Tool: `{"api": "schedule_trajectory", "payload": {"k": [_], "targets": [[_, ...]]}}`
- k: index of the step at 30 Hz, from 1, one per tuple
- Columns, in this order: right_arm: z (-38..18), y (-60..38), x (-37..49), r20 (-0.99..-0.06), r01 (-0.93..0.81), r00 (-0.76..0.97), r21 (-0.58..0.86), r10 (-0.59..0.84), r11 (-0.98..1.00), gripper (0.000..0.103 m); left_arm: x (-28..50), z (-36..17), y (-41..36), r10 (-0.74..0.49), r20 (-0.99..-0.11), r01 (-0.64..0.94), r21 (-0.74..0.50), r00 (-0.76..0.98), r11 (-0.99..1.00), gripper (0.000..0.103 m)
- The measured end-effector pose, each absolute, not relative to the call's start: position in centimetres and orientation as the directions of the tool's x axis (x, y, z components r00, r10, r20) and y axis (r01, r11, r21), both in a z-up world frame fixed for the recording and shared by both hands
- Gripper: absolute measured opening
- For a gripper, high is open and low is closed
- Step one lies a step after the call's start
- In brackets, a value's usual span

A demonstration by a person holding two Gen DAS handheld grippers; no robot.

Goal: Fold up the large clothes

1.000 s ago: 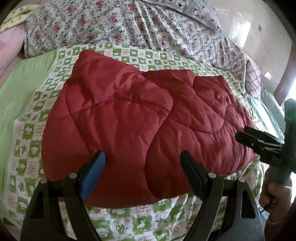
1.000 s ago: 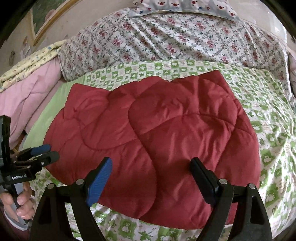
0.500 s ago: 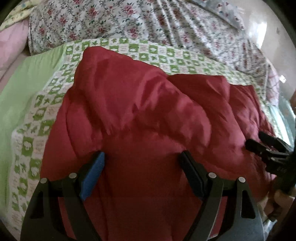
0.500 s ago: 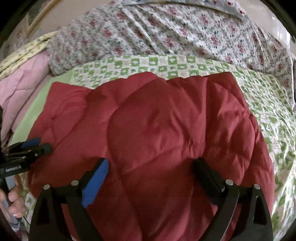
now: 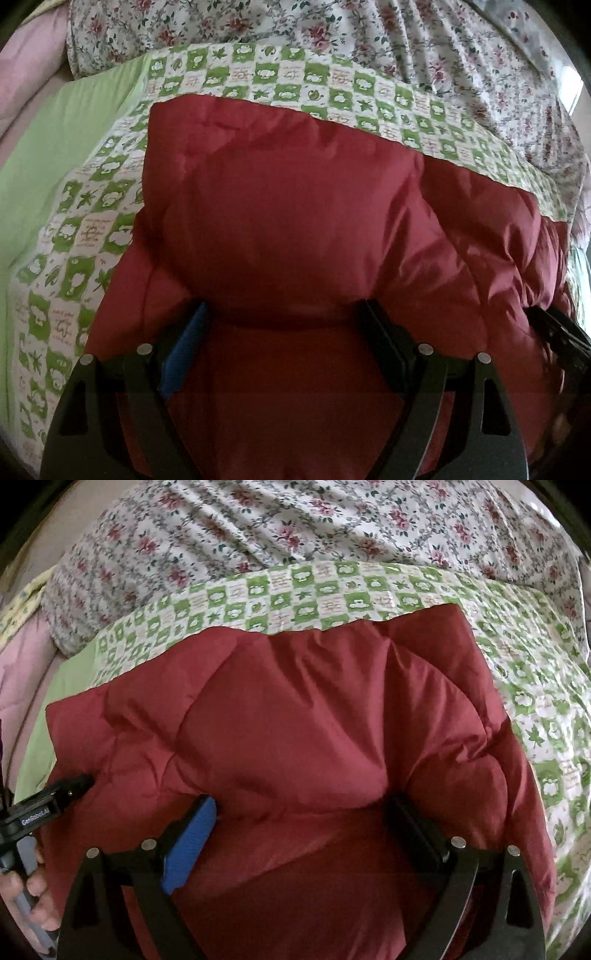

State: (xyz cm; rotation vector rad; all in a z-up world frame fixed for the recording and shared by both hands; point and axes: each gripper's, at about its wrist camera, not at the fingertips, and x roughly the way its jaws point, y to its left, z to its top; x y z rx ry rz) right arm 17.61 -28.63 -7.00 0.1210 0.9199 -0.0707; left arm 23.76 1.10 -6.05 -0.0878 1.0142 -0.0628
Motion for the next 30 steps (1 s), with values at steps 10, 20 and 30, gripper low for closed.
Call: {"api": "schedule_trajectory", "payload": {"k": [10, 20, 30], "targets": [[-7.3, -28.8, 18.2, -0.801, 0.103, 0.599, 0.072, -0.004, 0.992, 0.097, 21.4, -3.9, 2.0, -0.163, -0.821, 0.048, -0.163, 0.548, 0.985, 0.084], [-7.0, -28.8, 18.0, -0.79, 0.094, 0.613, 0.082, 0.007, 0.992, 0.097, 13.1, -2.0, 0.5, -0.223, -0.809, 0.158, -0.162, 0.544, 0.974, 0.085], [-2.2, -28.1, 8.0, -0.707, 0.03, 0.701, 0.158, 0.092, 0.987, 0.097, 14.2, -4.5, -0.4, -0.163, -0.833, 0.167, -0.087, 0.529, 0.982, 0.094]]}}
